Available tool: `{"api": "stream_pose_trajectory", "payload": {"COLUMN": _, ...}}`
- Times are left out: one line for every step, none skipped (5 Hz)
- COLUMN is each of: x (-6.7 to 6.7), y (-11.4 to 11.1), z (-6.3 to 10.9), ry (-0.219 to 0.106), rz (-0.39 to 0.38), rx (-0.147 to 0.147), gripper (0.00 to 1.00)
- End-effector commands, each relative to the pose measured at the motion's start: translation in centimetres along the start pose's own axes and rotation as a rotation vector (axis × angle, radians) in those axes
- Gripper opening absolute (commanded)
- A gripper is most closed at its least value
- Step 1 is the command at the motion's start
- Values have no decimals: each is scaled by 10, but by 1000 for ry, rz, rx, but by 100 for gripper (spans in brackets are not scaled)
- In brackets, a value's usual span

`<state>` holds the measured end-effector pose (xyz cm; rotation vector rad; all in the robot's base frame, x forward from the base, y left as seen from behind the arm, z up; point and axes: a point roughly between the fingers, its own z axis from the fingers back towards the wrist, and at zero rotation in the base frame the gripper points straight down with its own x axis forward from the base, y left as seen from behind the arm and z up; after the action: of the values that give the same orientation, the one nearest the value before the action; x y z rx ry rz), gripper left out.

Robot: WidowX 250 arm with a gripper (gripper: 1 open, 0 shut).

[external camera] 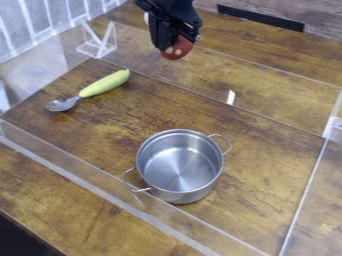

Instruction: Remove the mushroom from the silver pot and put it on the table

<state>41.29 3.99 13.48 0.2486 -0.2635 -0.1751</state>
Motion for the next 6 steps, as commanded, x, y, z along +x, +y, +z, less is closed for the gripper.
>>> {"api": "stream_pose_trajectory", "payload": {"x": -6, "y": 14, "z": 23, "ry": -56, "rz": 33, "rx": 18, "gripper": 0}}
{"api": "stream_pose_trajectory", "payload": {"x": -28, "y": 28, "z": 15, "ry": -35, "rz": 78, "rx": 11, "gripper": 0}}
{"api": "stream_pose_trajectory", "payload": {"x": -43, "y": 39, "z": 8, "ry": -19, "rz": 108, "rx": 3, "gripper": 0}}
{"api": "stream_pose_trajectory", "payload": {"x": -52, "y": 42, "z": 7, "ry": -11, "rz": 127, "rx": -5, "gripper": 0}}
{"api": "stream_pose_trajectory", "payload": {"x": -64, "y": 42, "z": -5, "ry": -14, "rz": 61, "rx": -37, "gripper": 0}}
{"api": "stream_pose_trajectory", "payload": {"x": -75, "y": 44, "z": -19, "ry": -20, "rz": 8, "rx": -74, "gripper": 0}}
